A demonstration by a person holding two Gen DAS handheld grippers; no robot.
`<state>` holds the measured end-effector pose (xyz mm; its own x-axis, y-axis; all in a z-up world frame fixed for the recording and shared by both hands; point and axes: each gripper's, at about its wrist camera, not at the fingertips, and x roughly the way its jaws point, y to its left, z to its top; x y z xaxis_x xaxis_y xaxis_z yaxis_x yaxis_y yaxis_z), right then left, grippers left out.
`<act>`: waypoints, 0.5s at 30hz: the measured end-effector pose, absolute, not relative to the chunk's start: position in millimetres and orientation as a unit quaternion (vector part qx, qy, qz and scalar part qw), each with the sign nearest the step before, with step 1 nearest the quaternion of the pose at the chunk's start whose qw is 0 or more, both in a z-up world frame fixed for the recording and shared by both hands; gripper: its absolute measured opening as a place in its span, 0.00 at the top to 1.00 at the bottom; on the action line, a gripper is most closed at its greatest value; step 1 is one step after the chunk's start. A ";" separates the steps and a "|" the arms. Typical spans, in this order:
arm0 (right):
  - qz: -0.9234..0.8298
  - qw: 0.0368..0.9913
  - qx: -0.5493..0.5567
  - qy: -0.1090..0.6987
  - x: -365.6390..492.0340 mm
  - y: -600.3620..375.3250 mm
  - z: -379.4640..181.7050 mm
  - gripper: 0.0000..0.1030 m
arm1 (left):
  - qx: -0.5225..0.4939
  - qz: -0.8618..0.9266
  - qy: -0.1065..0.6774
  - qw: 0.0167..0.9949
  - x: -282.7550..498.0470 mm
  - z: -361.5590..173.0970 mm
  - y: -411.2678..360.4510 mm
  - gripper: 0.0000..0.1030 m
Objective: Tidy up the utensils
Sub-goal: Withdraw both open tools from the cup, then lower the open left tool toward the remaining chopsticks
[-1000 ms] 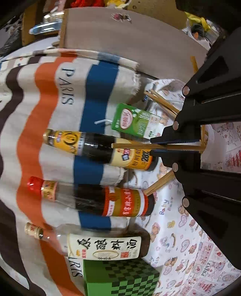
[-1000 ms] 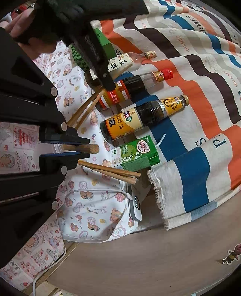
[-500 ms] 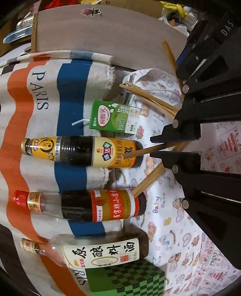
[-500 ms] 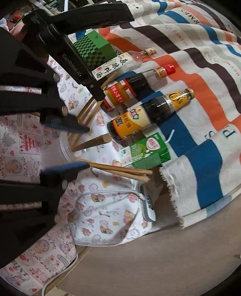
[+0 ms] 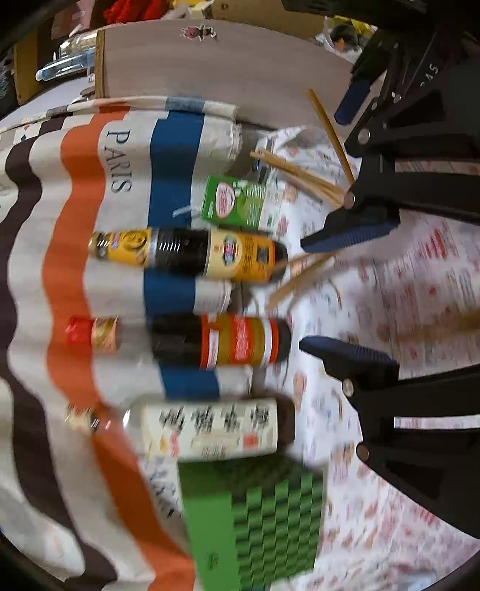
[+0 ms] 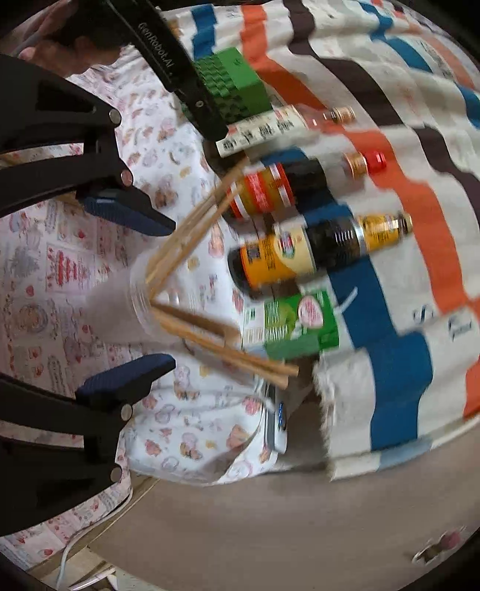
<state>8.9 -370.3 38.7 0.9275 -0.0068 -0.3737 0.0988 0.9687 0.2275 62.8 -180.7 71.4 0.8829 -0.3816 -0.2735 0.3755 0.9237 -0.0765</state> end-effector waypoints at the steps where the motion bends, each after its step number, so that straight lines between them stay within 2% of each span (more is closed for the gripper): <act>1: -0.019 0.975 0.117 0.190 8.4 -365.2 38.5 0.30 | -0.008 -0.187 0.142 0.972 58.6 72.3 -174.2 0.48; 3: -0.005 0.975 0.107 0.194 8.3 -356.4 37.5 0.28 | -0.007 -0.178 0.143 0.974 53.1 73.8 -162.3 0.40; 7: 0.007 0.976 0.092 0.197 7.6 -343.6 34.9 0.22 | -0.006 -0.160 0.142 0.977 39.1 76.7 -133.9 0.30; 12: 0.003 0.976 0.081 0.202 8.5 -336.6 30.5 0.19 | 0.014 -0.118 0.128 0.985 23.2 86.1 -106.5 0.10; 15: 0.003 0.975 0.081 0.206 9.6 -335.5 29.1 0.17 | 0.010 -0.096 0.114 0.989 14.3 86.6 -99.9 0.02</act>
